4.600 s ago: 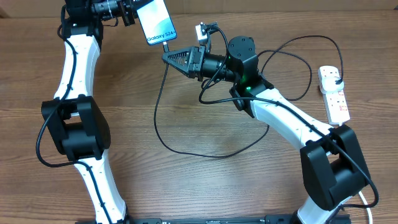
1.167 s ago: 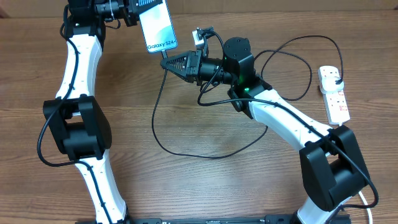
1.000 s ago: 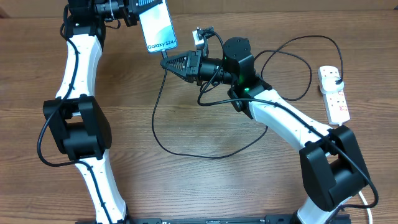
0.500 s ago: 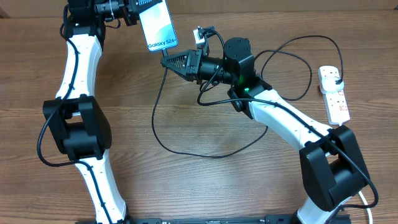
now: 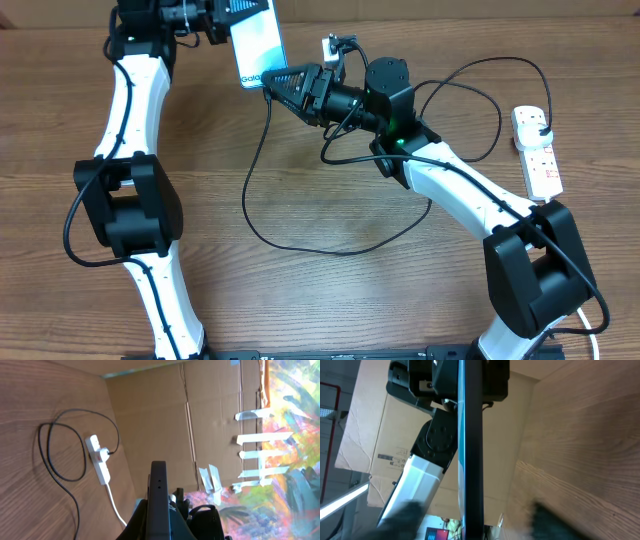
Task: Plug charger to phone and switch on socket
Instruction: 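Open the right gripper and withdraw it toward the power strip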
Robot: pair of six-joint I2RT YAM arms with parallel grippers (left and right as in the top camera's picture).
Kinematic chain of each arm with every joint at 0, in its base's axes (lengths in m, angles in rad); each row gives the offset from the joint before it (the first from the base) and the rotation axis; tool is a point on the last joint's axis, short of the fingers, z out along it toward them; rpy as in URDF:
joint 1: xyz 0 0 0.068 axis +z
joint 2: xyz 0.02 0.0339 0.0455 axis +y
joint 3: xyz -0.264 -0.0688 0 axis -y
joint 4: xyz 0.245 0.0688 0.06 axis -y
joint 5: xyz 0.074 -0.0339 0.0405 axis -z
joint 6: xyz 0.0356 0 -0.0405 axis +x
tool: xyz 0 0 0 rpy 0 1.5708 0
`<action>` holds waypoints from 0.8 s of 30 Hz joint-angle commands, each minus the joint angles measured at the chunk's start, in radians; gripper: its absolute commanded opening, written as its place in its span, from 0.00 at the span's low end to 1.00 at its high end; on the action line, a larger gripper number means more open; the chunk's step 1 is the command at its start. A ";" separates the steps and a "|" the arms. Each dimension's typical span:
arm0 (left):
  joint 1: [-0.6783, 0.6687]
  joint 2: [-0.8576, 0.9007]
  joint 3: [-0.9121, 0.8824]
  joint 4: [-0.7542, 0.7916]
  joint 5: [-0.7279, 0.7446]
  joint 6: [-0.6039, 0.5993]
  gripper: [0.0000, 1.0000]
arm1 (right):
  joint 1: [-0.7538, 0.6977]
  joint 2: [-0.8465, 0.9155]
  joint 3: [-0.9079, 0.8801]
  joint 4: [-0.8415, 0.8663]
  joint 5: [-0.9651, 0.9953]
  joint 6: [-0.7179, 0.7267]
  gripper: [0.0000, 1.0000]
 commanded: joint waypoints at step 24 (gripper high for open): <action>0.063 -0.008 0.000 -0.049 0.068 0.266 0.04 | -0.216 -0.026 0.016 -0.546 -0.021 -0.230 1.00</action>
